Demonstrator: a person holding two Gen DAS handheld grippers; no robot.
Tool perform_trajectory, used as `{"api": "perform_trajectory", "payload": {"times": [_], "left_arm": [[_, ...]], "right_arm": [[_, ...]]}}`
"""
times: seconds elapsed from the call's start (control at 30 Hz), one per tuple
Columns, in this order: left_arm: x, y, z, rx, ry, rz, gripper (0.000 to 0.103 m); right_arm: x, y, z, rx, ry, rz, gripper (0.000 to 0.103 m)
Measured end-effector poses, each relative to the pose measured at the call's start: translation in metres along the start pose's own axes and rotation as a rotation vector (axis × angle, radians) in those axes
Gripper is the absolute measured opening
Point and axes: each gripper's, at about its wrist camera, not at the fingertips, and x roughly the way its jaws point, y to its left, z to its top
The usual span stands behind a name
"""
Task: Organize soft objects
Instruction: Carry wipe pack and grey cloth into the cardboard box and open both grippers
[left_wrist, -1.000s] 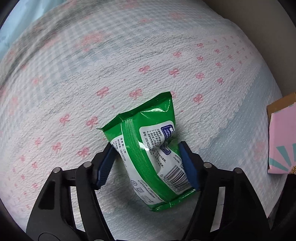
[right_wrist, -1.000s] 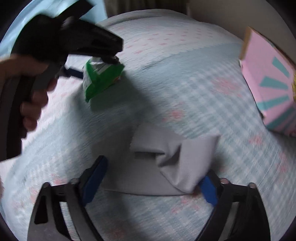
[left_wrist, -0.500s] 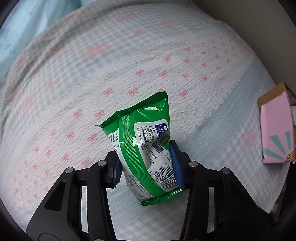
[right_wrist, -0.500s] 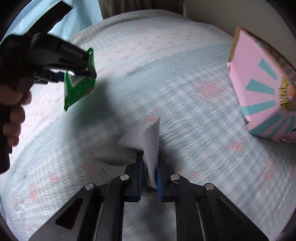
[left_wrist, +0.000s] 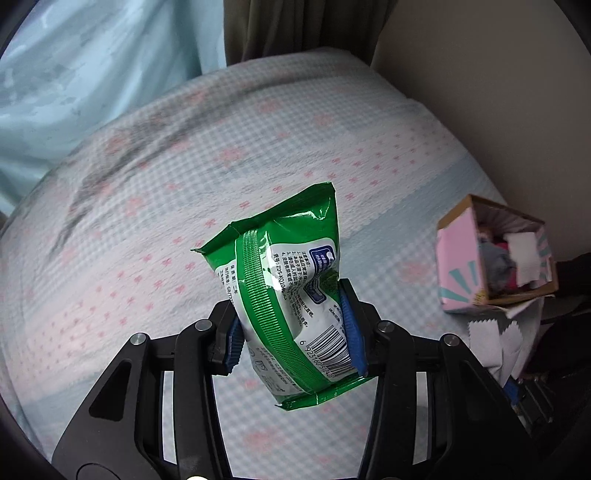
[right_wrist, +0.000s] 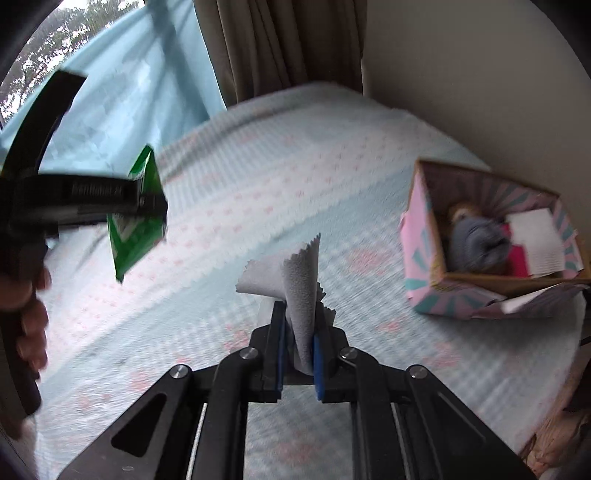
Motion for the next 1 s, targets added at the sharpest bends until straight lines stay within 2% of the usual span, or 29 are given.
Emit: {"api": "perform_trajectory", "payload": {"times": [0.2,0.3,0.47,0.73,1.0], "left_arm": [[-0.066,-0.023,-0.007,-0.04,-0.042,-0.041,0.041],[-0.083,-0.047,-0.006,-0.025,-0.058,-0.062,0.041],[-0.095,-0.106,-0.001,0.025,-0.077,-0.095,0.041],[-0.087,-0.213,0.008,0.113,-0.069,-0.117,0.041],[-0.047,-0.301,0.017,0.179,-0.022,-0.105,0.041]], "right_arm": [[-0.076,-0.017,0.028,0.021,-0.033,-0.013,0.011],[-0.108,-0.035,0.041,0.026,-0.069,-0.052,0.011],[-0.138,-0.084,0.059,0.059,-0.114,-0.108,0.011],[-0.147,-0.16,0.09,0.081,-0.117,-0.147,0.011],[-0.132,-0.239,0.112,0.107,-0.085,-0.169,0.011]]}}
